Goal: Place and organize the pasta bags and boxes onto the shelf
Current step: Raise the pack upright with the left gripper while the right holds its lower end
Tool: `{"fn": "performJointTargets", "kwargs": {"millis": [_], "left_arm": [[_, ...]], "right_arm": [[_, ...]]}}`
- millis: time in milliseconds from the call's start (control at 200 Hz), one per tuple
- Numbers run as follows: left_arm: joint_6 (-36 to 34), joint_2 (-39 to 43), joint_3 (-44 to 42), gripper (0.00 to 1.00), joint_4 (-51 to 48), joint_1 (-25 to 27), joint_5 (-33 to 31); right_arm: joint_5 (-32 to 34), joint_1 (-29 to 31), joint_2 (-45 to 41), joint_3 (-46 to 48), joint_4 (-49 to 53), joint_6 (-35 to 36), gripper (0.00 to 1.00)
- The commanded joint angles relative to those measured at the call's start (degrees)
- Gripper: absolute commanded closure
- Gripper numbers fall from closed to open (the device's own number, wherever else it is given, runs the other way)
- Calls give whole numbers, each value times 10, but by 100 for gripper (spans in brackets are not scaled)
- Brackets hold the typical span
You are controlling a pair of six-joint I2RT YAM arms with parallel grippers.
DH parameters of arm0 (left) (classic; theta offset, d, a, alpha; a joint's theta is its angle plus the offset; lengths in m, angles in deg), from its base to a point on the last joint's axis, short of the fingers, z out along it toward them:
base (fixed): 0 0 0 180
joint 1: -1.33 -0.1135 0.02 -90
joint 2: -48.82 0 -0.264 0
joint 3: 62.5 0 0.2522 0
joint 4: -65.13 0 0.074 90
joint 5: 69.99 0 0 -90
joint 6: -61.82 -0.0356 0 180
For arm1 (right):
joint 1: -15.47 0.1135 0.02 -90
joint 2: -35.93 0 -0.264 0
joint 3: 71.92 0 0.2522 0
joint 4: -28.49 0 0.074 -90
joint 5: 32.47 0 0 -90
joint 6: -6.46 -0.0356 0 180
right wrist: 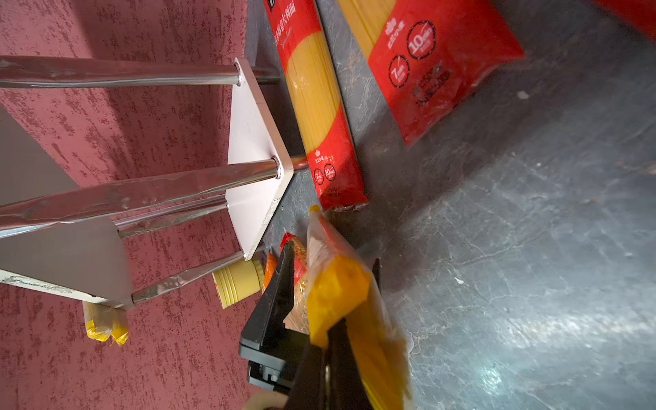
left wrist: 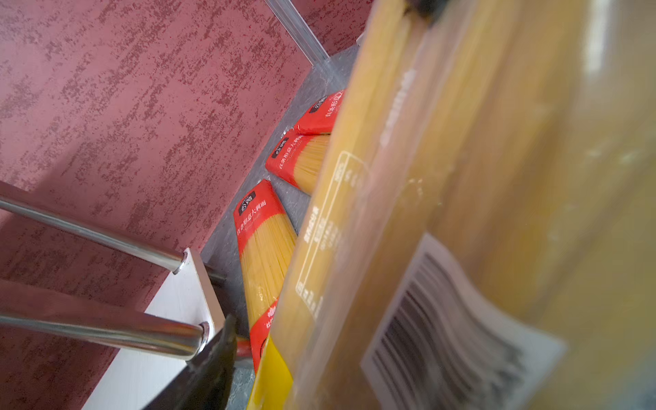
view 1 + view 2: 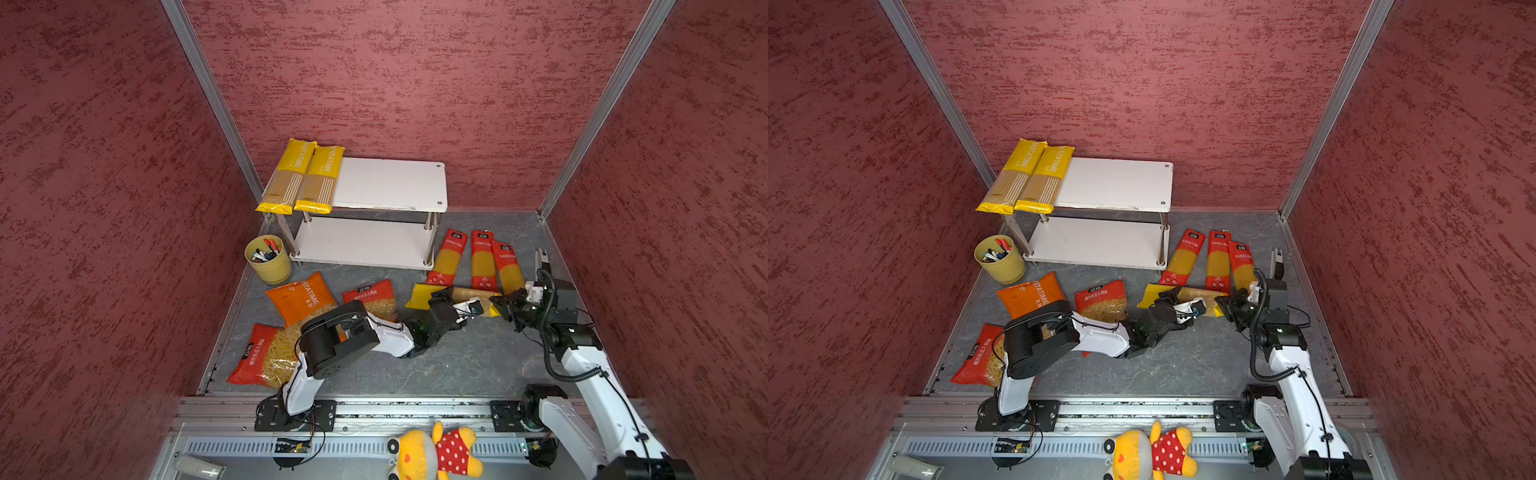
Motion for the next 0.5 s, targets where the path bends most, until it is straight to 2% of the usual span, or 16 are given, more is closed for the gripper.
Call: {"fn": "performJointTargets", "kwargs": {"millis": [0, 130, 286, 496], "left_arm": [[-33, -17, 5, 31, 59, -7, 7], [-51, -16, -3, 52, 93, -10, 9], [-73, -16, -15, 69, 116, -10, 14], [-67, 11, -15, 79, 111, -14, 10]], "right_arm": [[-22, 5, -5, -23, -37, -14, 95], [-22, 5, -5, -14, -64, -28, 89], [-2, 6, -12, -15, -71, -34, 79], [33, 5, 13, -54, -27, 23, 55]]}}
